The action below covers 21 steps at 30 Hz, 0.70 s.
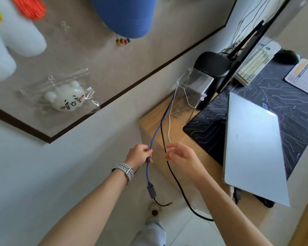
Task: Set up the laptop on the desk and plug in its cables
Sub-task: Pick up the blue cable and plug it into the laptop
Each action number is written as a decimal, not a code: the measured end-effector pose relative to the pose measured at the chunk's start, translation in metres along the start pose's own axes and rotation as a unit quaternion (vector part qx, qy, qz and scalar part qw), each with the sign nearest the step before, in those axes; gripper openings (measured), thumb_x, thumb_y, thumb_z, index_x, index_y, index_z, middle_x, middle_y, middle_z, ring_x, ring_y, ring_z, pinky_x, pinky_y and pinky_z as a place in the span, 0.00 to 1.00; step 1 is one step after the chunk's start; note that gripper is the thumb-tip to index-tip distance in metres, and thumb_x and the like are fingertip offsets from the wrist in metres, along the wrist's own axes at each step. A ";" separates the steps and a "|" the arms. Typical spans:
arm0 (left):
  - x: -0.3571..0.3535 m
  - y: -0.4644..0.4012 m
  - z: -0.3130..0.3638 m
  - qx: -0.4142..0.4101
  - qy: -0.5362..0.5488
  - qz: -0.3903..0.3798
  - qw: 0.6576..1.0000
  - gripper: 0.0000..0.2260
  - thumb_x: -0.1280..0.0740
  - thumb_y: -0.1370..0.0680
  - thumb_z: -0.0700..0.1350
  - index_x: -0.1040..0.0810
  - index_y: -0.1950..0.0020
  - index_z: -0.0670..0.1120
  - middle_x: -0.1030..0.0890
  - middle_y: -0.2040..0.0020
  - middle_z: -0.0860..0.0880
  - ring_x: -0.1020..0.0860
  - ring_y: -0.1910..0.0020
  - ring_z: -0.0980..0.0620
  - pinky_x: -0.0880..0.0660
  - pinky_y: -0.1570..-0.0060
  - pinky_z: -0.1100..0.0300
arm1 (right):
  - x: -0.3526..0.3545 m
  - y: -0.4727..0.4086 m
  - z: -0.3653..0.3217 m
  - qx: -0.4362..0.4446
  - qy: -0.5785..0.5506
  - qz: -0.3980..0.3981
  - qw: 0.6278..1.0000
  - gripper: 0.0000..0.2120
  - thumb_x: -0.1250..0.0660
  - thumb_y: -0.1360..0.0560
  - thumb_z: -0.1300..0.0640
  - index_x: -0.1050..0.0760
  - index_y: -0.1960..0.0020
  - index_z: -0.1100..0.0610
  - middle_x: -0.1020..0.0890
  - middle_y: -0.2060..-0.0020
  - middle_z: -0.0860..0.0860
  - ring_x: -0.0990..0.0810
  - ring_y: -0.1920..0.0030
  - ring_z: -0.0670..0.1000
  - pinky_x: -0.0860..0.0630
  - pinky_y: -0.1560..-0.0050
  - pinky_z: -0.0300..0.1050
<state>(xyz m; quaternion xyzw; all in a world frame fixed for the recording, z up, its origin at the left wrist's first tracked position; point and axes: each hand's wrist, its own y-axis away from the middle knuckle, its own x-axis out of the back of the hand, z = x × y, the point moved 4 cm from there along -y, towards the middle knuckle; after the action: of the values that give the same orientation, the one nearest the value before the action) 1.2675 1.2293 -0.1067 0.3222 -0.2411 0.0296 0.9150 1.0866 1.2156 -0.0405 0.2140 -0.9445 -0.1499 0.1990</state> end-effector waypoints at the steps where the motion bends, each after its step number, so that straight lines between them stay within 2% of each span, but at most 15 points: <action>1: 0.002 0.004 0.004 0.000 0.013 0.003 1.000 0.13 0.37 0.20 0.44 0.25 0.64 0.45 0.15 0.63 0.42 0.18 0.65 0.50 0.27 0.69 0.63 | -0.003 0.001 0.001 -0.004 0.011 -0.014 1.000 0.14 0.39 0.24 0.65 0.22 0.46 0.50 0.15 0.58 0.48 0.17 0.51 0.47 0.23 0.44 0.45; 3: 0.005 0.013 0.011 0.008 0.053 0.005 0.999 0.14 0.37 0.20 0.44 0.26 0.65 0.45 0.16 0.63 0.41 0.19 0.67 0.50 0.24 0.67 0.61 | -0.006 0.003 0.004 -0.013 0.033 -0.037 0.999 0.11 0.38 0.24 0.64 0.23 0.46 0.52 0.15 0.59 0.46 0.17 0.50 0.47 0.23 0.45 0.42; 6: 0.007 0.026 0.019 0.026 0.118 0.006 0.993 0.13 0.38 0.19 0.44 0.26 0.64 0.44 0.20 0.66 0.44 0.21 0.69 0.52 0.24 0.69 0.63 | -0.013 0.006 0.009 -0.022 0.058 -0.067 0.996 0.12 0.35 0.24 0.63 0.24 0.42 0.55 0.17 0.55 0.46 0.19 0.49 0.49 0.25 0.45 0.43; 11: 0.010 0.039 0.033 0.041 0.212 -0.003 0.976 0.13 0.38 0.19 0.45 0.27 0.63 0.44 0.25 0.70 0.47 0.27 0.71 0.51 0.29 0.67 0.61 | -0.030 0.020 0.019 -0.049 0.063 -0.129 0.988 0.23 0.35 0.25 0.63 0.32 0.31 0.55 0.20 0.44 0.50 0.22 0.42 0.50 0.25 0.39 0.47; 14: 0.012 0.041 0.039 0.075 0.337 -0.002 0.938 0.13 0.37 0.19 0.44 0.26 0.64 0.43 0.28 0.71 0.47 0.29 0.73 0.52 0.29 0.72 0.62 | -0.036 0.033 0.023 -0.068 0.070 -0.179 0.979 0.28 0.34 0.25 0.61 0.37 0.27 0.53 0.23 0.36 0.54 0.24 0.37 0.52 0.27 0.34 0.50; 16: 0.012 0.042 0.045 0.096 0.425 -0.011 0.900 0.14 0.37 0.19 0.43 0.26 0.64 0.41 0.29 0.71 0.47 0.30 0.75 0.54 0.29 0.76 0.64 | -0.039 0.043 0.023 -0.061 0.117 -0.209 0.969 0.29 0.34 0.24 0.60 0.39 0.26 0.53 0.25 0.34 0.53 0.24 0.36 0.52 0.28 0.34 0.46; 19: 0.007 0.046 0.054 0.115 0.497 -0.041 0.859 0.13 0.36 0.19 0.42 0.26 0.63 0.40 0.28 0.72 0.48 0.29 0.76 0.56 0.28 0.77 0.66 | -0.044 0.058 0.025 -0.051 0.197 -0.230 0.952 0.28 0.34 0.24 0.56 0.38 0.27 0.53 0.24 0.35 0.53 0.25 0.37 0.52 0.29 0.40 0.42; 21: 0.003 0.048 0.059 0.124 0.530 -0.053 0.837 0.12 0.36 0.19 0.42 0.26 0.62 0.39 0.27 0.71 0.47 0.28 0.76 0.56 0.27 0.77 0.66 | -0.046 0.066 0.028 -0.052 0.196 -0.243 0.949 0.25 0.34 0.24 0.56 0.36 0.29 0.53 0.21 0.40 0.53 0.23 0.44 0.50 0.27 0.46 0.40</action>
<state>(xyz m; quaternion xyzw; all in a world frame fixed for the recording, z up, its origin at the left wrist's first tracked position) 1.2356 1.2316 -0.0376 0.3801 0.3042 0.1773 0.8553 1.0899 1.2992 -0.0552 0.4518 -0.7971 -0.1977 0.3485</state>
